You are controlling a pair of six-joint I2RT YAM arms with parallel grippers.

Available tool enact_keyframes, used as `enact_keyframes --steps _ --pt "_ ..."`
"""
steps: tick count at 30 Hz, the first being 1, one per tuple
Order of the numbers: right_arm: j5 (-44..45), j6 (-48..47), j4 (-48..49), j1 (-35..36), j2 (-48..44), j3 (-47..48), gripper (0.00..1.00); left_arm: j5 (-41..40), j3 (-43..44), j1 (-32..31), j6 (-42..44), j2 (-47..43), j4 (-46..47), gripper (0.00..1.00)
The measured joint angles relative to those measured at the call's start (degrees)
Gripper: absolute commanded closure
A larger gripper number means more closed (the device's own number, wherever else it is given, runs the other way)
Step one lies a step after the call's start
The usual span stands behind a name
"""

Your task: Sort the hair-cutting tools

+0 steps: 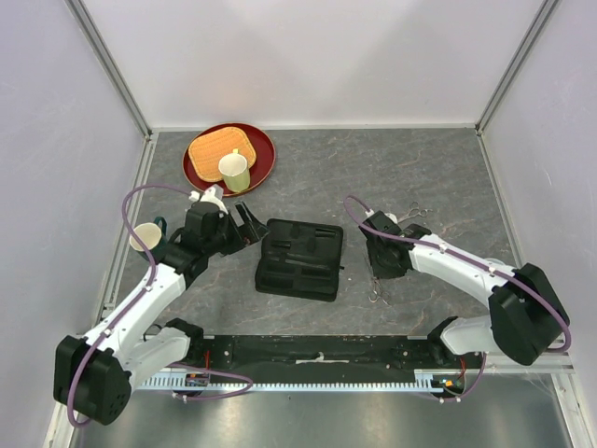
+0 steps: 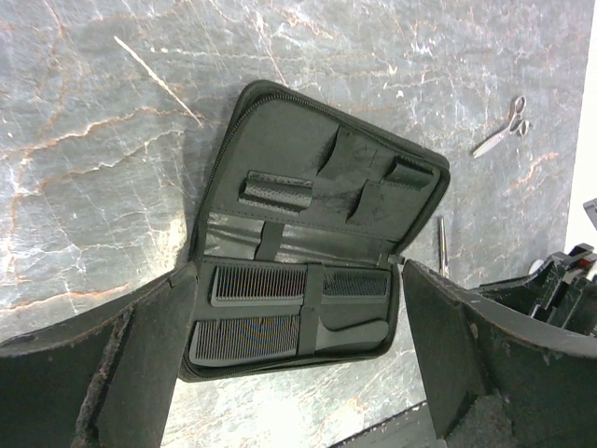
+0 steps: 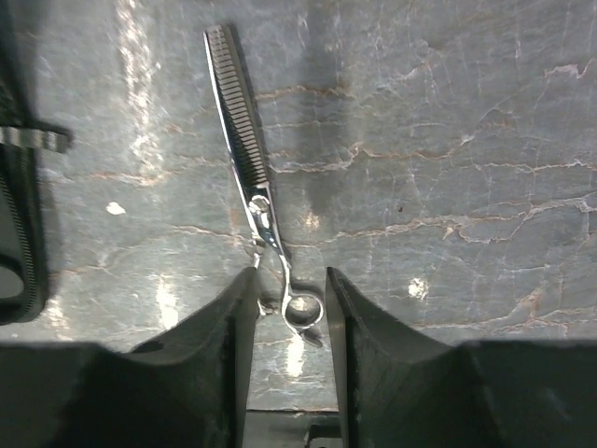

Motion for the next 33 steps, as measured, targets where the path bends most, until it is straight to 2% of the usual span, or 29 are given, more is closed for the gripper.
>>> enact_keyframes --steps 16,19,22,23,33 --pt "-2.40 0.15 1.99 0.00 4.83 -2.60 0.71 2.64 -0.68 0.00 -0.11 3.39 0.90 0.04" --pt "-2.58 0.39 3.19 0.00 5.51 -3.15 0.78 2.64 -0.68 0.00 -0.11 3.76 1.11 0.04" --pt "-2.95 0.61 3.61 0.02 5.79 -3.13 0.92 2.67 -0.68 0.00 -0.11 3.98 1.29 0.05" --pt "-3.21 0.72 3.74 0.02 5.86 -3.10 1.00 2.67 -0.68 0.00 -0.11 3.98 1.31 0.05" --pt "-1.11 3.10 5.42 0.00 2.38 -3.19 1.00 4.46 -0.68 0.00 0.00 3.96 2.34 0.06"
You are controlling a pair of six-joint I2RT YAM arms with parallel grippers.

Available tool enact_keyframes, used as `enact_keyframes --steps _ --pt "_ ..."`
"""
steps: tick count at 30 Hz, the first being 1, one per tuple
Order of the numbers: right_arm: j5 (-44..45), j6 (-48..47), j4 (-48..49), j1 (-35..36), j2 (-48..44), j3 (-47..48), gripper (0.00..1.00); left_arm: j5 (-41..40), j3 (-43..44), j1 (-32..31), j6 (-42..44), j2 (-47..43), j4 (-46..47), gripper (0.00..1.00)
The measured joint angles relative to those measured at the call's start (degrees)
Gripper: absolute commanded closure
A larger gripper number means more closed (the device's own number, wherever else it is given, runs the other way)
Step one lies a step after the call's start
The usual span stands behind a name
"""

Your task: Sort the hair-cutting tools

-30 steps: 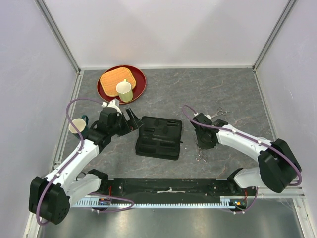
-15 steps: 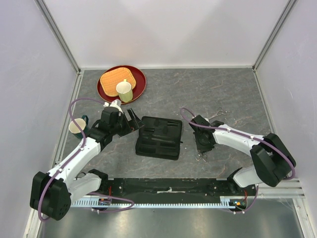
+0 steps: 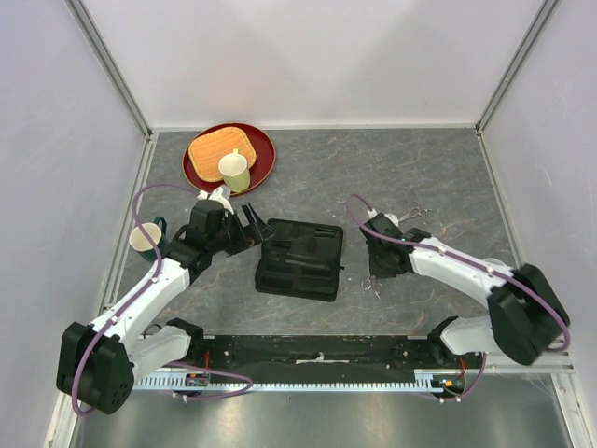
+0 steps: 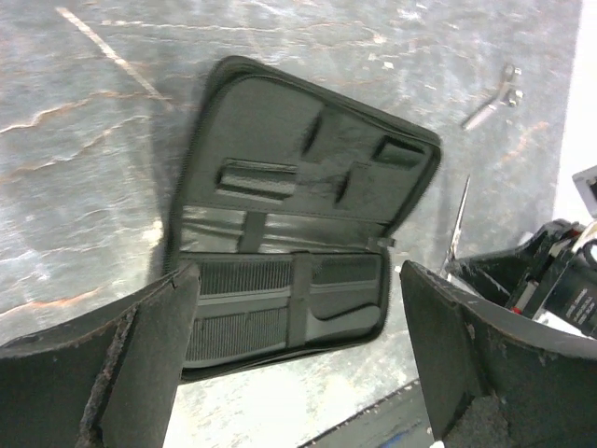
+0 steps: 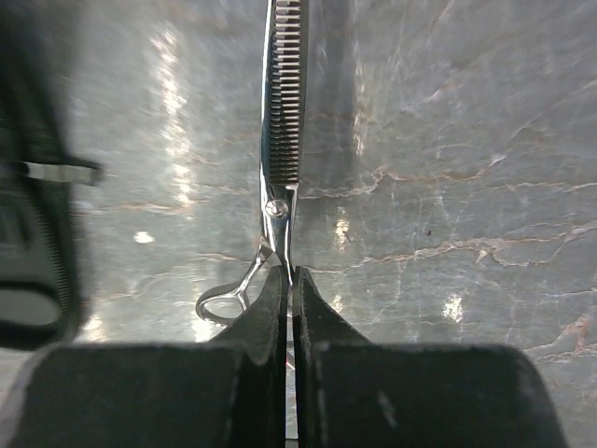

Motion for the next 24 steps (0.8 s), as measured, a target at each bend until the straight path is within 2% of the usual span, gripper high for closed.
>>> enact_keyframes --steps 3,9,13,17,24 --pt "1.18 1.79 1.77 0.00 -6.27 0.00 1.00 3.89 -0.17 -0.02 0.17 -0.02 3.04 0.09" --pt "1.68 10.71 12.35 0.02 -18.64 -0.02 1.00 15.23 -4.48 -0.79 -0.31 0.39 17.97 0.10" --pt "1.49 17.16 20.11 1.09 -19.65 -0.48 1.00 19.69 -5.92 -2.95 -0.55 2.54 25.79 0.10" --pt "2.25 22.67 26.91 5.35 -19.15 -1.18 1.00 22.01 -5.92 -6.21 -0.52 4.44 32.89 0.11" --pt "3.02 29.44 37.73 10.16 -17.59 -2.05 1.00 20.26 -7.32 -12.00 -0.48 6.45 44.92 0.14"
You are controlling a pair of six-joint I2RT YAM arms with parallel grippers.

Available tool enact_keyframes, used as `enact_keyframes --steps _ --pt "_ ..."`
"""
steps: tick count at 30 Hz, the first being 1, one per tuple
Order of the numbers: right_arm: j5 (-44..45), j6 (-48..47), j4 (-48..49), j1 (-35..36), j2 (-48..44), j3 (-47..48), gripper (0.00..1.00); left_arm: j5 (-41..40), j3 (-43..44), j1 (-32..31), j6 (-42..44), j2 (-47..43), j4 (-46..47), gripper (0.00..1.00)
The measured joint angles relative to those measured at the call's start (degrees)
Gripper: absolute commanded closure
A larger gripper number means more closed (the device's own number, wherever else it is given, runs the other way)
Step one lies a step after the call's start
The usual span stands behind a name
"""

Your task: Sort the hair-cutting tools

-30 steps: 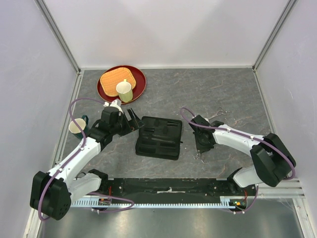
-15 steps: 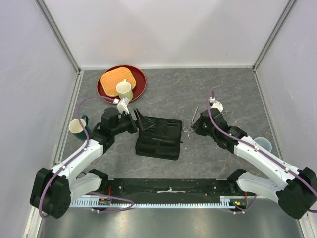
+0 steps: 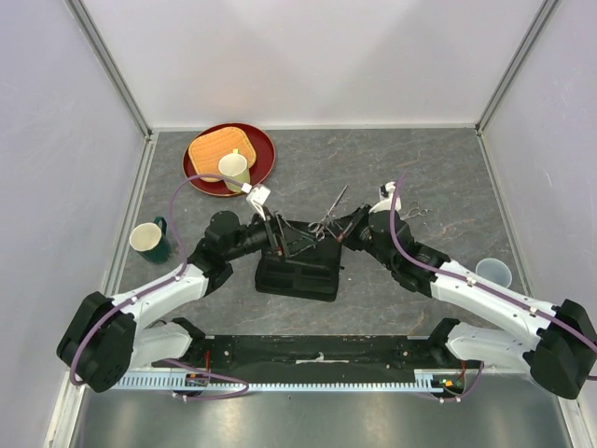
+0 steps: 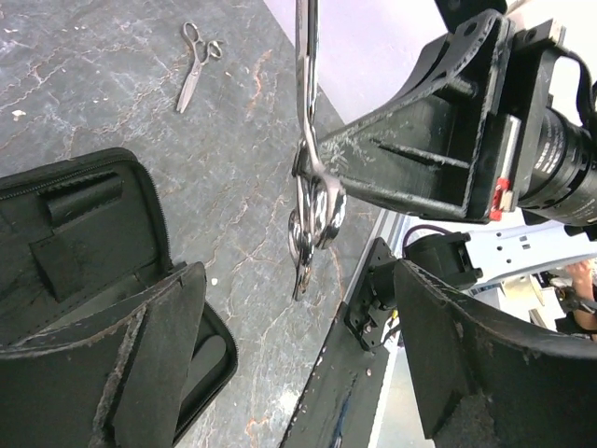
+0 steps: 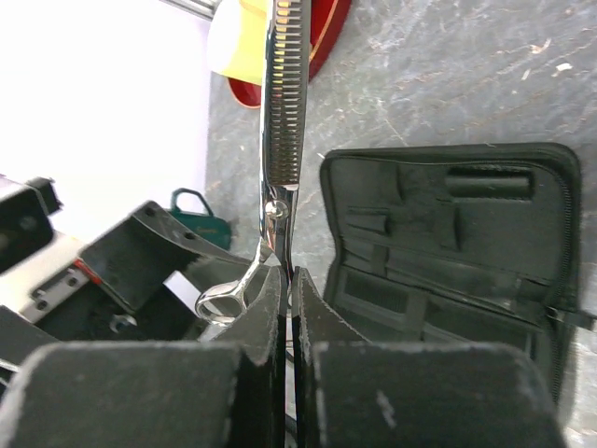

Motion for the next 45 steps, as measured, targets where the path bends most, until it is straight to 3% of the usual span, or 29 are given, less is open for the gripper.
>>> enact_keyframes --steps 5,12,21,23,27,30,33,34,35,37,40,45 --pt "0.37 2.67 3.52 0.55 0.52 -0.04 1.00 -1.79 -2.49 -2.25 0.22 0.87 5.01 0.19" --pt "-0.09 4.42 5.92 0.98 2.21 -0.04 1.00 -5.44 -2.69 -3.69 1.05 1.11 7.63 0.45" --pt "-1.09 5.49 6.47 1.49 3.08 -0.04 1.00 -6.34 -1.29 -4.00 1.68 3.91 8.15 0.53" --pt "-1.09 5.53 6.86 1.53 3.08 -0.04 1.00 -6.34 -1.29 -4.17 1.75 4.31 8.15 0.61" --pt "-1.07 5.51 6.93 1.51 3.06 -0.04 1.00 -6.82 -1.16 -4.39 2.32 4.35 8.20 0.98" --pt "-1.07 5.57 6.95 1.49 3.06 -0.04 1.00 -7.23 -0.72 -4.55 3.15 4.24 7.69 0.98" --pt "-1.09 5.35 6.45 1.44 3.08 0.02 0.77 -7.82 -0.09 -4.74 3.76 3.80 5.55 0.98" --pt "-1.11 5.14 5.99 1.44 3.08 0.17 0.57 -8.00 0.20 -4.76 4.00 3.67 4.76 0.98" --pt "-1.11 4.81 4.98 1.44 3.10 0.63 0.45 -8.31 0.63 -4.92 4.44 3.61 3.45 0.98" --pt "-1.29 3.82 2.64 1.46 3.10 1.84 0.30 -9.94 1.57 -5.01 5.38 3.41 0.87 0.98" --pt "-1.27 1.46 -0.55 1.55 2.78 3.65 0.16 -12.35 2.34 -4.74 6.88 2.32 -2.71 0.98" --pt "1.22 -1.79 -3.72 1.55 1.11 4.17 0.10 -14.73 4.76 -4.74 9.03 0.13 -9.01 0.98"
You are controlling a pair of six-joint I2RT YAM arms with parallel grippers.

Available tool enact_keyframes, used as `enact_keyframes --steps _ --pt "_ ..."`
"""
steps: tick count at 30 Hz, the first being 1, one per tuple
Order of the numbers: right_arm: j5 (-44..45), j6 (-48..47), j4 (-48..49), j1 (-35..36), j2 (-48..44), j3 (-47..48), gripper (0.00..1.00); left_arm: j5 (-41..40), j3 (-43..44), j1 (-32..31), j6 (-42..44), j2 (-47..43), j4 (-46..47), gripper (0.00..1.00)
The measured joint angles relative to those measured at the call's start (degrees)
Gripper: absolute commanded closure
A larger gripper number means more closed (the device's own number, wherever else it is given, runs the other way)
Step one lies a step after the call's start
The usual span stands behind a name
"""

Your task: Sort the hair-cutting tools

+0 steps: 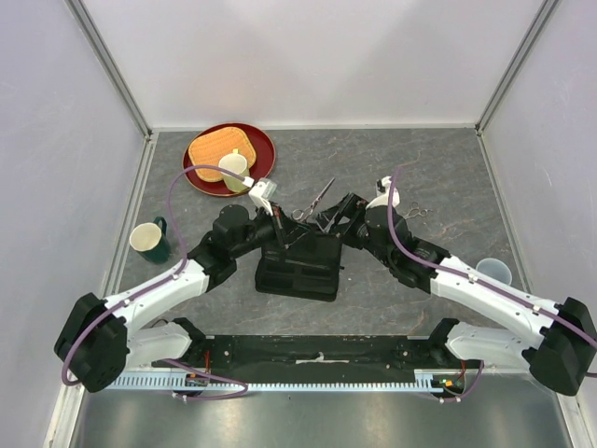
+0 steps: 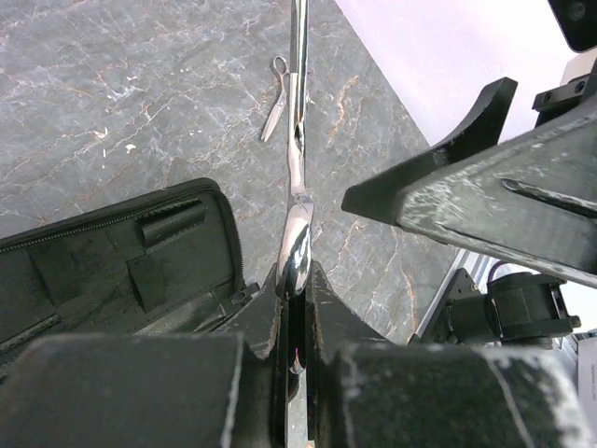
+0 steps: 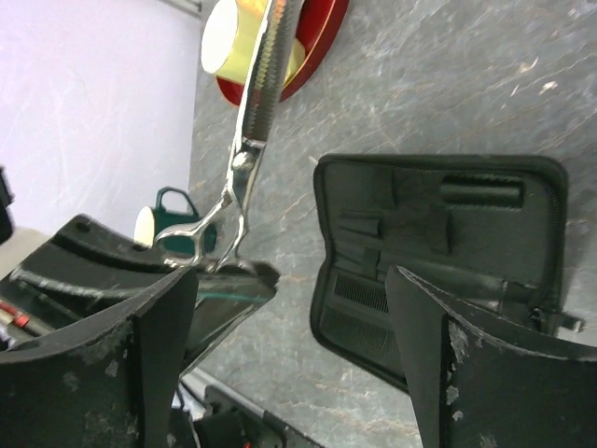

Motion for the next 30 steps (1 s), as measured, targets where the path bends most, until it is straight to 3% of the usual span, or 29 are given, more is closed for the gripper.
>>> enact_keyframes --steps 6,12,20,23,25,27,28,29,30 --pt "5.25 -1.81 -2.21 0.00 3.58 5.73 0.10 0.04 2.95 0.00 2.99 -2.43 -5.75 0.98" --pt "7.78 -2.29 -1.42 -0.02 8.98 11.93 0.16 0.07 3.54 0.00 5.16 -3.91 -9.99 0.98" --pt "6.60 -0.15 -1.20 -1.62 12.48 13.25 0.43 0.57 3.54 0.00 6.95 -6.88 -12.70 0.98" --pt "5.42 1.66 -0.94 -2.56 12.55 13.20 0.58 1.01 3.54 0.00 7.45 -8.26 -12.70 0.98" --pt "4.24 2.97 0.22 -2.97 12.55 13.07 0.78 1.27 3.45 0.00 7.69 -8.83 -12.83 0.98" --pt "2.80 4.85 2.19 -3.08 12.52 12.57 1.00 1.46 3.10 0.00 7.80 -9.33 -12.94 0.89" --pt "2.23 6.64 3.21 -3.15 12.52 12.33 1.00 1.44 2.86 -0.02 7.82 -9.46 -12.90 0.83" --pt "1.77 8.15 3.93 -3.21 12.52 12.20 1.00 1.36 2.60 0.00 7.82 -9.62 -12.57 0.60" --pt "1.44 9.07 4.24 -3.28 12.50 11.98 1.00 1.36 2.40 0.00 7.82 -9.90 -12.24 0.52"
